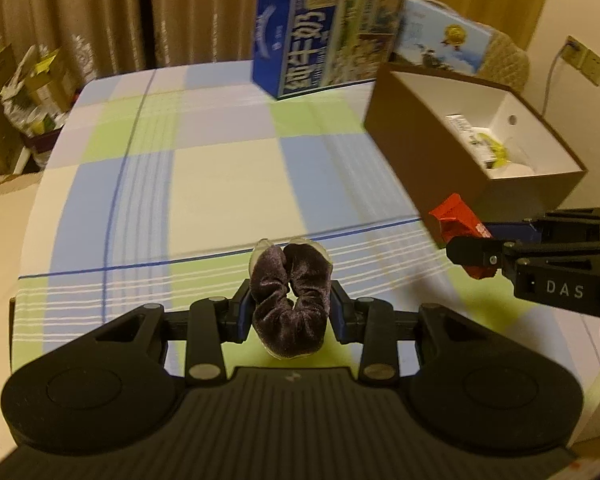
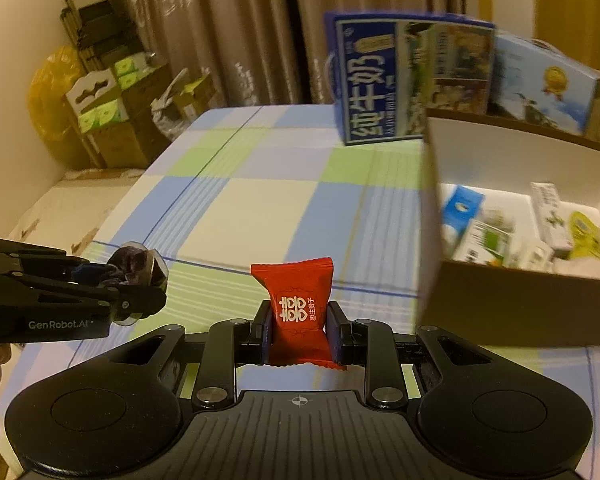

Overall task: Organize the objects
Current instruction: 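Lift the scrunchie and red packet and carry them over the open box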

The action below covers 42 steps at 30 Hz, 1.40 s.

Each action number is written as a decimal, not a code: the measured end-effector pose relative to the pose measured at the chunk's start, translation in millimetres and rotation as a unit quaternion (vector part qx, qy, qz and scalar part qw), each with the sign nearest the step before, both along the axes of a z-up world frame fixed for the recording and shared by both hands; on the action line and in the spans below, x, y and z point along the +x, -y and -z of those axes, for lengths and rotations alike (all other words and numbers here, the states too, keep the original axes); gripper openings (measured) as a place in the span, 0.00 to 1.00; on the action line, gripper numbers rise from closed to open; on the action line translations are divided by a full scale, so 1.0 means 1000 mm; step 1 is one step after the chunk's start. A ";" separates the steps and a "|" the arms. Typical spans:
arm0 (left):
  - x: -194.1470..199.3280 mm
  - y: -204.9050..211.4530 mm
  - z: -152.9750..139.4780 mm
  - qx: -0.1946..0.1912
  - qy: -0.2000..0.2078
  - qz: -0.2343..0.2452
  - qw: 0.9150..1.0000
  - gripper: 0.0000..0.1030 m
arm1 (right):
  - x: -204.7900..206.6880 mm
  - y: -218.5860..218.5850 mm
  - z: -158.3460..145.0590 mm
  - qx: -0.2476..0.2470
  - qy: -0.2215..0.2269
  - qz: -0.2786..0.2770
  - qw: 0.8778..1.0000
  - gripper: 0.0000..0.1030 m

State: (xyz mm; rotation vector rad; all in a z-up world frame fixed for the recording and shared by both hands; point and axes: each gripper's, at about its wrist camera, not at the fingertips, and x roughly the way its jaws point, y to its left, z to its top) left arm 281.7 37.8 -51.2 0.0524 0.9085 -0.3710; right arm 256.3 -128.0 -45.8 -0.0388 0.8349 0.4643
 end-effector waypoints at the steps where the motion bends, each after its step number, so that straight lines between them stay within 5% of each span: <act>1: -0.002 0.005 -0.002 -0.002 0.002 0.003 1.000 0.31 | -0.003 0.006 -0.002 0.002 0.000 0.004 1.000 0.24; 18: -0.012 0.100 -0.024 -0.017 0.019 0.054 0.998 0.31 | -0.020 0.117 -0.029 0.023 0.005 0.066 0.998 0.24; 42: 0.010 0.225 -0.048 -0.012 0.045 0.080 0.996 0.31 | 0.023 0.242 -0.057 0.052 0.030 0.104 0.993 0.24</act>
